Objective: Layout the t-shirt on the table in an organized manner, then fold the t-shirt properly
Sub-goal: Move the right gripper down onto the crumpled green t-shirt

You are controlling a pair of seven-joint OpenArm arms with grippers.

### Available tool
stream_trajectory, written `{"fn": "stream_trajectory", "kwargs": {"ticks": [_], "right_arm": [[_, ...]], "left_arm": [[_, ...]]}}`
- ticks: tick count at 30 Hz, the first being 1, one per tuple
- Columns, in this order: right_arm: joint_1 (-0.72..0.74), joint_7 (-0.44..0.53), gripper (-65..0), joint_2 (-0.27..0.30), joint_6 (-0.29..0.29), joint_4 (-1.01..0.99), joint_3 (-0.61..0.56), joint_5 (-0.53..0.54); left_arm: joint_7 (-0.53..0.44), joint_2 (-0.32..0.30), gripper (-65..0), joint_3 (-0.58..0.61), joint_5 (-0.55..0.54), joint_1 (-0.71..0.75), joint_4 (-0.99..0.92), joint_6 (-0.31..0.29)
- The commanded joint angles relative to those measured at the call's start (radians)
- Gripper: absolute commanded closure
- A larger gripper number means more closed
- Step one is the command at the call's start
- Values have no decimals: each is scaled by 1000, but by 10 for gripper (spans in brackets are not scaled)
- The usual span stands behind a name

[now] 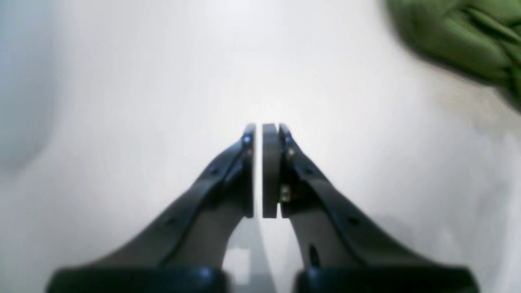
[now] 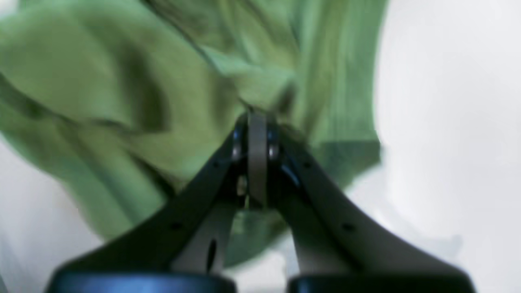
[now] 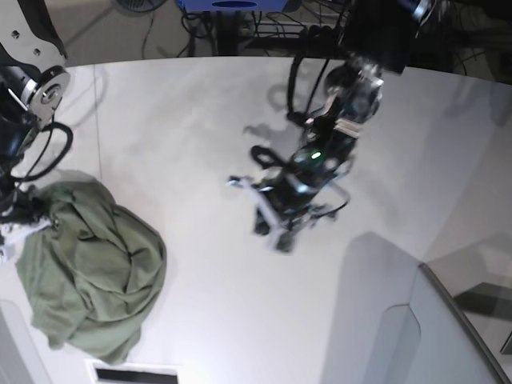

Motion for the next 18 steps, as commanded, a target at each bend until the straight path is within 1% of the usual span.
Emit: {"fn": "stream_trajectory", "kwargs": {"ticks": [1,4,6,8,9,10,11,12,14,15,16,18], "right_arm": [[27,23,0,10,13,19,-34,22],[-17,23,0,27,13,96,-100,22],[-73,22,0,28,13,205,-127,22],[-123,17,0,30,12,321,-138,22],[-160,17,0,30,10,377,-139,22],[-197,17,0,33,9,444,-139,22],[-234,17,0,30,9,502,-136,22],[-266,17,0,28,9,548,-136,22],[-331,17,0,27,9,618,-135,22],[-352,19,0,27,9,641,-138,22],[-372,22,0,27,9,654,-138,22],[-386,22,0,25,9,659,-139,22]], "left_arm": [[-44,30,-35,32,-2,-55,-34,1],[-136,119,-33,101,-4,-159,-215,1],[-216,180,-39,110,-4,-213,-339,1],[-280,223,-46,122,-4,-264,-451,1],[-308,223,-63,142,-4,-294,-504,1],[-334,223,-100,179,-7,-322,-550,1],[-358,223,-158,222,-30,-346,-580,1],[-380,223,-219,265,-76,-366,-600,1],[-412,223,-351,340,-217,-420,-636,1],[-424,223,-397,371,-291,-449,-659,1],[-432,223,-426,408,-361,-474,-676,1],[-447,223,-421,506,-446,-512,-689,0]]}}
